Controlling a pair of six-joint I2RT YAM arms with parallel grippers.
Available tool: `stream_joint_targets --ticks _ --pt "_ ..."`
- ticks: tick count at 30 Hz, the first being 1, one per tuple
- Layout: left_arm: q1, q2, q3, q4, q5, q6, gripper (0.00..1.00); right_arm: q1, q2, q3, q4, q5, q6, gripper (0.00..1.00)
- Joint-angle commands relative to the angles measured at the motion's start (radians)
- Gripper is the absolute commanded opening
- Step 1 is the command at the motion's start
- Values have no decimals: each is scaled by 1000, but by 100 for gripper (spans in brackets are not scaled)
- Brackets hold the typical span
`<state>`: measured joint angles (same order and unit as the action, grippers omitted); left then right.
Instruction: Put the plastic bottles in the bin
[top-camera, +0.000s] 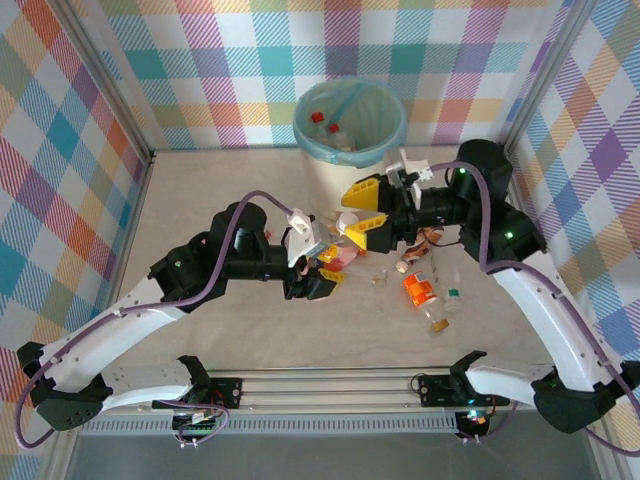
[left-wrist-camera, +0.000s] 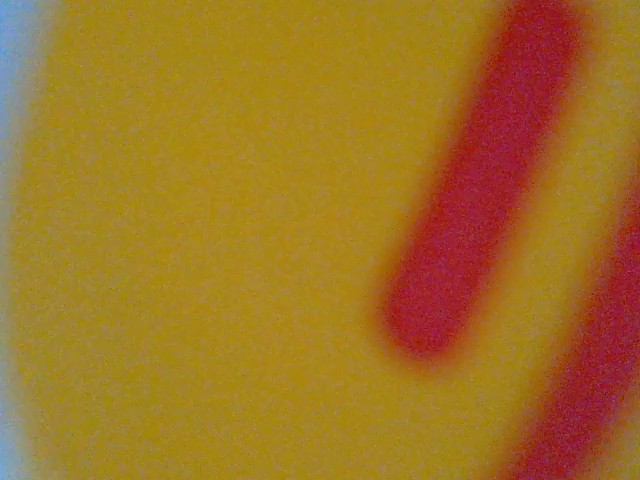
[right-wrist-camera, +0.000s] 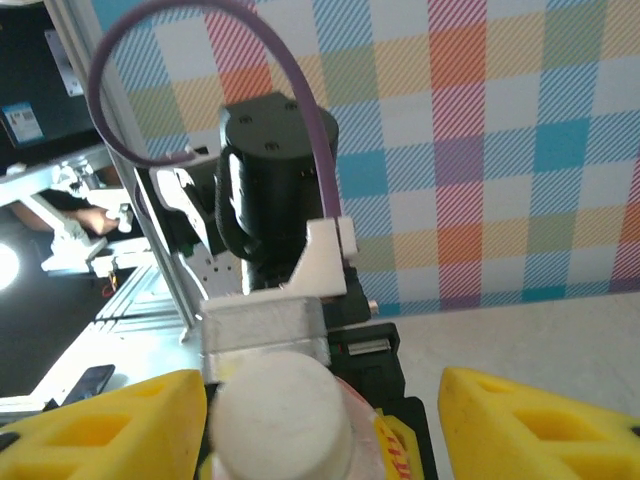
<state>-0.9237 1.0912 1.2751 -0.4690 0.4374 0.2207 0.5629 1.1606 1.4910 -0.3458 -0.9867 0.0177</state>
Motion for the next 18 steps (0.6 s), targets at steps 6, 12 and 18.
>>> stream_joint_targets --ticks 6,12,18 --pt "11 -13 41 5 28 -11 56 15 47 61 -69 -96 -72 49" --pt "11 -17 41 -1 27 -13 56 27 66 79 -78 -125 -80 43" --pt "11 -22 42 10 31 -20 56 34 63 73 -90 -111 -93 50"
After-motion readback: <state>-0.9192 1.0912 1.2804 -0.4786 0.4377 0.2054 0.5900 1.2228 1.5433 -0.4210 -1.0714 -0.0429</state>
